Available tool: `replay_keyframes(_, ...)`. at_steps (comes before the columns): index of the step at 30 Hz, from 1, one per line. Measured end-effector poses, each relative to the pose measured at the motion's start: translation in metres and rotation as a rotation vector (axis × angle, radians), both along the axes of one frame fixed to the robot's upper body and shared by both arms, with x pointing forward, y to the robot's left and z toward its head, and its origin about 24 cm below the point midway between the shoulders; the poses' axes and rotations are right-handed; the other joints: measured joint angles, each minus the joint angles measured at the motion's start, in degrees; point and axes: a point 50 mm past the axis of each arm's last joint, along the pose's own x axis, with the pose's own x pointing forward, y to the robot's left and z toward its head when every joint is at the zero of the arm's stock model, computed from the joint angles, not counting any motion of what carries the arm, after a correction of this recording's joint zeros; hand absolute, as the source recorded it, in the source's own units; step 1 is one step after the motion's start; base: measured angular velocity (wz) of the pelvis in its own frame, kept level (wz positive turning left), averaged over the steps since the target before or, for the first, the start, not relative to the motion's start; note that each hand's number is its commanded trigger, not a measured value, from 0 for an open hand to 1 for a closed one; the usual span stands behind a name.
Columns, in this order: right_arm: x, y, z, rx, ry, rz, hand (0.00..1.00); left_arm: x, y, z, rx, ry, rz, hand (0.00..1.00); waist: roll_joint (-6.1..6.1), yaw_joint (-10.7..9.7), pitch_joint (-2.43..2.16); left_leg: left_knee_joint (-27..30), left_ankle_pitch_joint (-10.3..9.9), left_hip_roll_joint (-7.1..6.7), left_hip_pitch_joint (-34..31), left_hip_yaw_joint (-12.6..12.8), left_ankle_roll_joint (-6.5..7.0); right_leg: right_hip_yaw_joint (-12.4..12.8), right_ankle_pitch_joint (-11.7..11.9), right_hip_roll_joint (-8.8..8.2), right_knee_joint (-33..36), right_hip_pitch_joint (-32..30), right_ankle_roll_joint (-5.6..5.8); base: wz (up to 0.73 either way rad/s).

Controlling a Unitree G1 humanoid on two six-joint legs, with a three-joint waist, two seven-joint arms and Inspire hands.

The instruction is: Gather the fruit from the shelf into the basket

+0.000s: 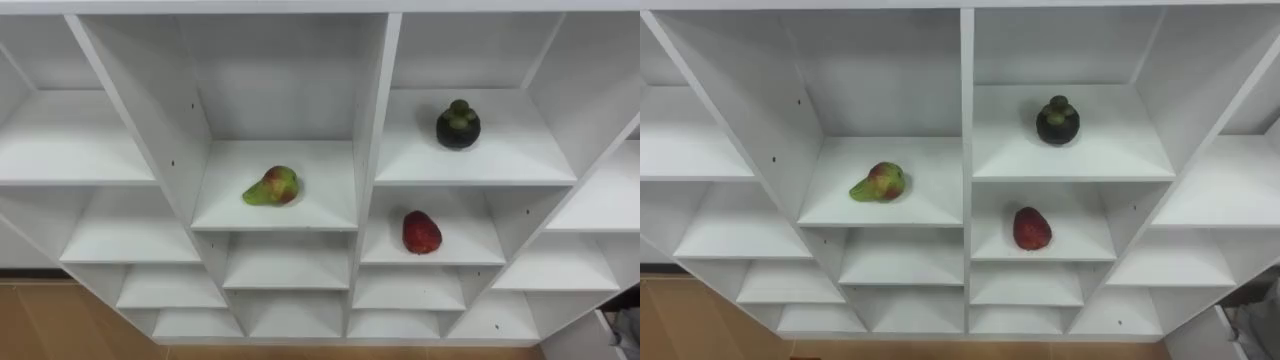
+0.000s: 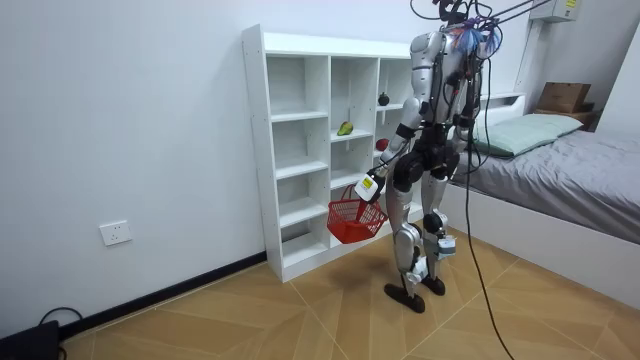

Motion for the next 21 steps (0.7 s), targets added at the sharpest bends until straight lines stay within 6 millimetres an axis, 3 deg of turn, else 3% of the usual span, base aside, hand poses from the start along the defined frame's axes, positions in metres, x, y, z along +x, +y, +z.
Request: replay_keyframes(21,-0.0008,-0.0001,0.0,0.014,-0.01,-0.061,0.0,-0.0012,0.0,-0.0003,-0.003,0.008,0.004,1.0,0.11,0.04,-0.03,-0.02,-0.01,-0.04,0.56,-0.05,0.01,0.2,-0.01,0.01,-0.05,0.54,0.0,0.0)
